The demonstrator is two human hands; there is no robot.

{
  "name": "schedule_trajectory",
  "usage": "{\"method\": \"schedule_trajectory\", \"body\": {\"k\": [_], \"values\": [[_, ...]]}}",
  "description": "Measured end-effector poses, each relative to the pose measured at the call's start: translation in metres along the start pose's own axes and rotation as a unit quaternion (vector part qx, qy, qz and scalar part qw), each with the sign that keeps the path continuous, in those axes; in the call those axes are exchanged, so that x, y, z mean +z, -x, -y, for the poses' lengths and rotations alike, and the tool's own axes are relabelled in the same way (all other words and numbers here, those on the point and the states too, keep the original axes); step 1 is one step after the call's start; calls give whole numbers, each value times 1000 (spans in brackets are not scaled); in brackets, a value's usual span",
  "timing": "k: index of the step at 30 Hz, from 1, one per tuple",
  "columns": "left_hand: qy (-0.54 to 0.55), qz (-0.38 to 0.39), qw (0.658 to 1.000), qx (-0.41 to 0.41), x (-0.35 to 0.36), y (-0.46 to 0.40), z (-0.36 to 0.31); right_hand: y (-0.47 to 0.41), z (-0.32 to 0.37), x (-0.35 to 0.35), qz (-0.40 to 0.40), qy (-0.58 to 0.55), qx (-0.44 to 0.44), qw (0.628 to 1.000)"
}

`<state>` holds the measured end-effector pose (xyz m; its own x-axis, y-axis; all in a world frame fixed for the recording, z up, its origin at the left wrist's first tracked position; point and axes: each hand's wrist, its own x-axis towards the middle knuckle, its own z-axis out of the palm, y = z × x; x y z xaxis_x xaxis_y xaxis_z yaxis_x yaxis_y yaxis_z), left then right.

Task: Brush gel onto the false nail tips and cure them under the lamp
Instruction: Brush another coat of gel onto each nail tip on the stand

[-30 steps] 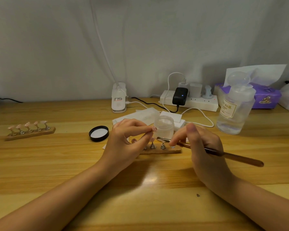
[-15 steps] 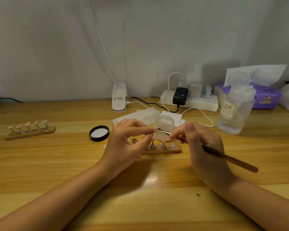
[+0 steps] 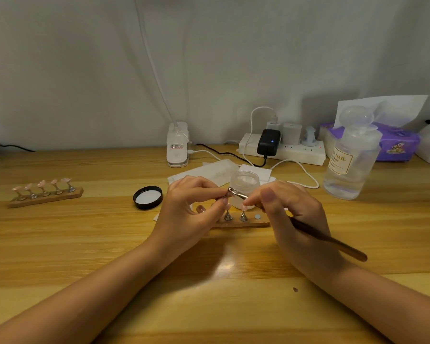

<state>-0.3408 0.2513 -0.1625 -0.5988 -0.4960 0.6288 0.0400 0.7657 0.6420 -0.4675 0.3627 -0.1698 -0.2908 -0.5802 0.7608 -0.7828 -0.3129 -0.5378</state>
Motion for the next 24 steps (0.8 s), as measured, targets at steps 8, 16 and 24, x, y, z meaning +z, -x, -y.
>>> {"method": "schedule_trajectory", "body": {"k": [8, 16, 24], "values": [[5, 4, 1000, -2, -1, 1, 1, 1, 0, -4, -39, -48, 66, 996], [-4, 2, 1000, 10, 1, 0, 3, 0, -1, -1, -11, -23, 10, 1000], [-6, 7, 1000, 10, 0, -1, 4, 0, 3, -3, -20, -44, 29, 998]]}}
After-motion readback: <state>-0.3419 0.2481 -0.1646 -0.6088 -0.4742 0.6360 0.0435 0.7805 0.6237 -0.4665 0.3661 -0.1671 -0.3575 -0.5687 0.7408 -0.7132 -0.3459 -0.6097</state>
